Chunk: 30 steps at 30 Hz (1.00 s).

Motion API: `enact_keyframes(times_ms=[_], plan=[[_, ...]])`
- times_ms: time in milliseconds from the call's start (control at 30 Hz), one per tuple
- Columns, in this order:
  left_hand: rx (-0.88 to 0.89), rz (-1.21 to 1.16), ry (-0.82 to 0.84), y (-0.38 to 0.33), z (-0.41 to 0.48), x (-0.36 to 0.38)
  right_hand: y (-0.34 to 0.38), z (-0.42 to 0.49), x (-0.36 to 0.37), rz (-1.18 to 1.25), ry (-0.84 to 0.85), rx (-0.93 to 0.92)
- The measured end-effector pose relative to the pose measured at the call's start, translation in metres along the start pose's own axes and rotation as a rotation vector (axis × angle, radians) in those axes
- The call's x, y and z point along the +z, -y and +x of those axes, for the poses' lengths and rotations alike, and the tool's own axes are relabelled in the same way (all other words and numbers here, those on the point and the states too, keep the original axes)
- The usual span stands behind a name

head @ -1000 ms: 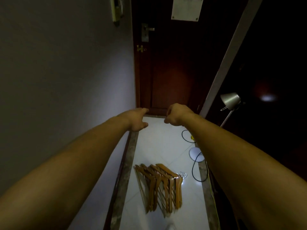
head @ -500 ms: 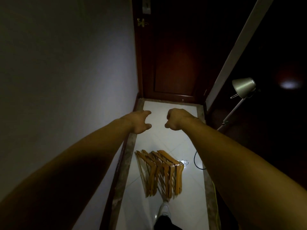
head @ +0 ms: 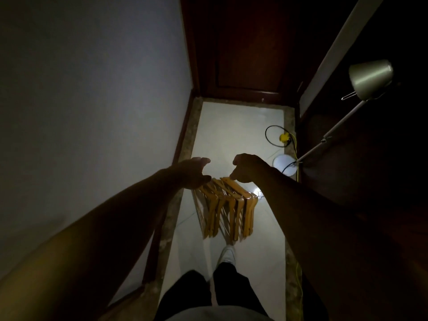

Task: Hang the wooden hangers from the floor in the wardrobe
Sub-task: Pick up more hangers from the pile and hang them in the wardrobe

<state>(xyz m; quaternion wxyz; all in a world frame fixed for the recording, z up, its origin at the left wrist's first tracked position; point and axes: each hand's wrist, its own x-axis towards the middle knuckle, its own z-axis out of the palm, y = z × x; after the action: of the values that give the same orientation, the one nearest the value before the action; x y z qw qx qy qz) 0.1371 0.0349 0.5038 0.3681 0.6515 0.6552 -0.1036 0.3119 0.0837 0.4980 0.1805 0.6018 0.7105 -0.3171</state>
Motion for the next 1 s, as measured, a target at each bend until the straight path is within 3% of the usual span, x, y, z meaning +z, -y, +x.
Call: enact_keyframes(times_ms=[333,500,700,1000], plan=[[-0.129,-0.097,0.153,0.059,0.033,0.046,0.000,0.028,0.051,0.145,0.172,-0.035],[-0.096,-0.030,0.245,0.090,0.052,0.057,0.010,0.045,0.082,0.212,0.201,0.049],[-0.113,-0.014,0.318,0.120,0.082,0.077,0.017,0.076,0.128,0.237,0.378,0.224],[-0.159,-0.031,0.438,0.153,0.128,0.140,-0.015,0.123,0.210,0.354,0.458,0.316]])
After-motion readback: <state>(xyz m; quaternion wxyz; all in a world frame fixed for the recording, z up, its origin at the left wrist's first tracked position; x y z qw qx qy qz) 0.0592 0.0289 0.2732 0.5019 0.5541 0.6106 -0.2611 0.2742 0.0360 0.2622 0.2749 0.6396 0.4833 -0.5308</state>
